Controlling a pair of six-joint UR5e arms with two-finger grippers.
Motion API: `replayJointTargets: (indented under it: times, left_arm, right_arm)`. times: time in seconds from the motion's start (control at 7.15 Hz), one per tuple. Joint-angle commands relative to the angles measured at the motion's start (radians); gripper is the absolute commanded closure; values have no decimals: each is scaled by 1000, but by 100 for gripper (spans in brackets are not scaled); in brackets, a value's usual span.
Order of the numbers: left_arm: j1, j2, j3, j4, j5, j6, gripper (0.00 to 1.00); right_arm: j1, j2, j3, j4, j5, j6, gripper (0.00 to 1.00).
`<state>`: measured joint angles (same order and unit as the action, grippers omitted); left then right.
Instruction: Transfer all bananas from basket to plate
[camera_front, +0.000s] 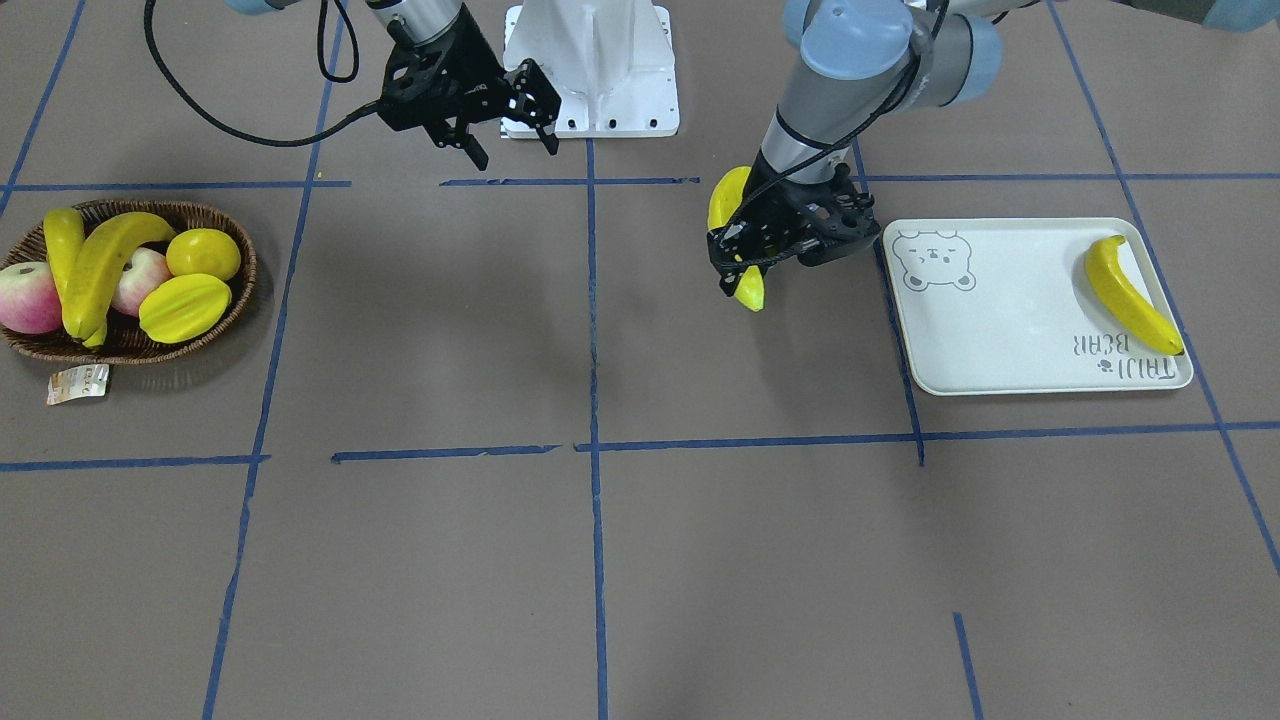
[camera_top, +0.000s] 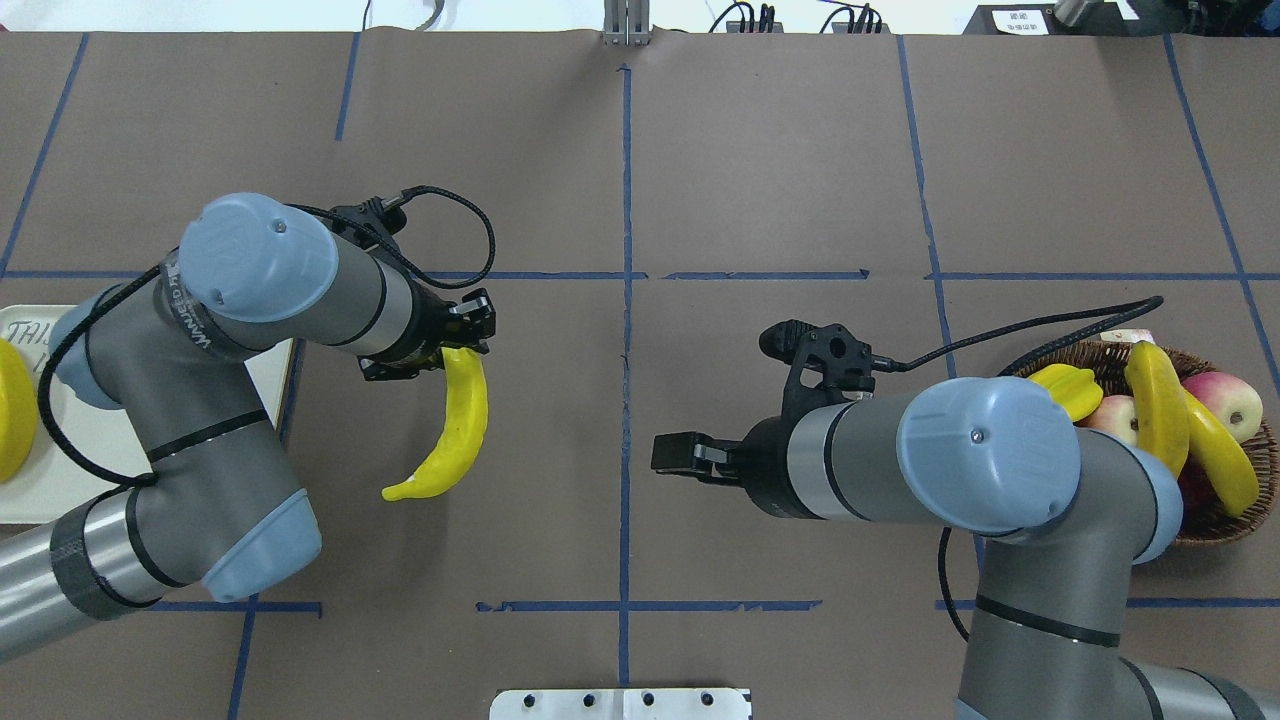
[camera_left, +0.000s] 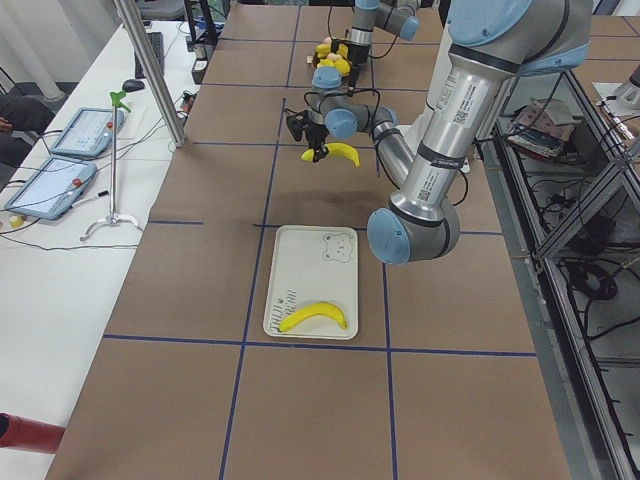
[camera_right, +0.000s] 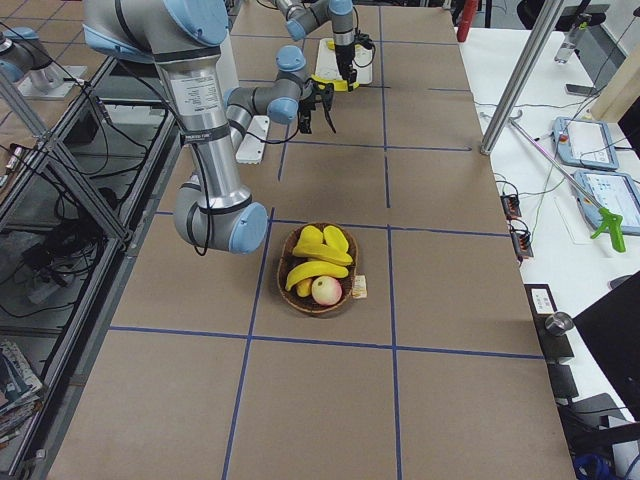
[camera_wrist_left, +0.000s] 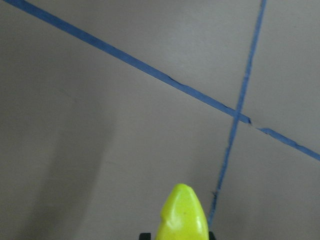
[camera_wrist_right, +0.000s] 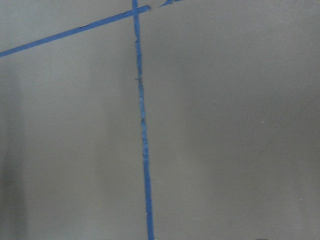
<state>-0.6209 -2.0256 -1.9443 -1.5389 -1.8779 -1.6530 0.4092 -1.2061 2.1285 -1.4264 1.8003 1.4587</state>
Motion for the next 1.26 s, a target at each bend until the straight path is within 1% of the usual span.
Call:
replayJointTargets:
  times: [0.0, 0.14, 0.28, 0.56, 0.84, 0.98, 1.12]
  left_arm:
    - [-43, 75, -50, 131, -1, 15, 99]
    - [-83, 138, -80, 129, 0, 51, 99]
    - [-135, 180, -84, 126, 3, 41, 99]
    - [-232, 273, -88, 96, 10, 38, 99]
    - [-333, 411, -75, -94, -1, 39, 99]
    - [-345, 462, -47, -178, -13, 38, 99]
    - [-356, 488, 8, -281, -36, 13, 99]
  right_arm:
    - [103, 0, 5, -170, 104, -174, 0]
    - [143, -1, 7, -213, 144, -242, 0]
    - [193, -22, 7, -233, 193, -314, 0]
    - [300, -85, 7, -235, 282, -465, 0]
    - [402, -142, 8, -236, 358, -575, 0]
    - [445, -182, 11, -236, 385, -648, 0]
    - [471, -209, 13, -236, 392, -706, 0]
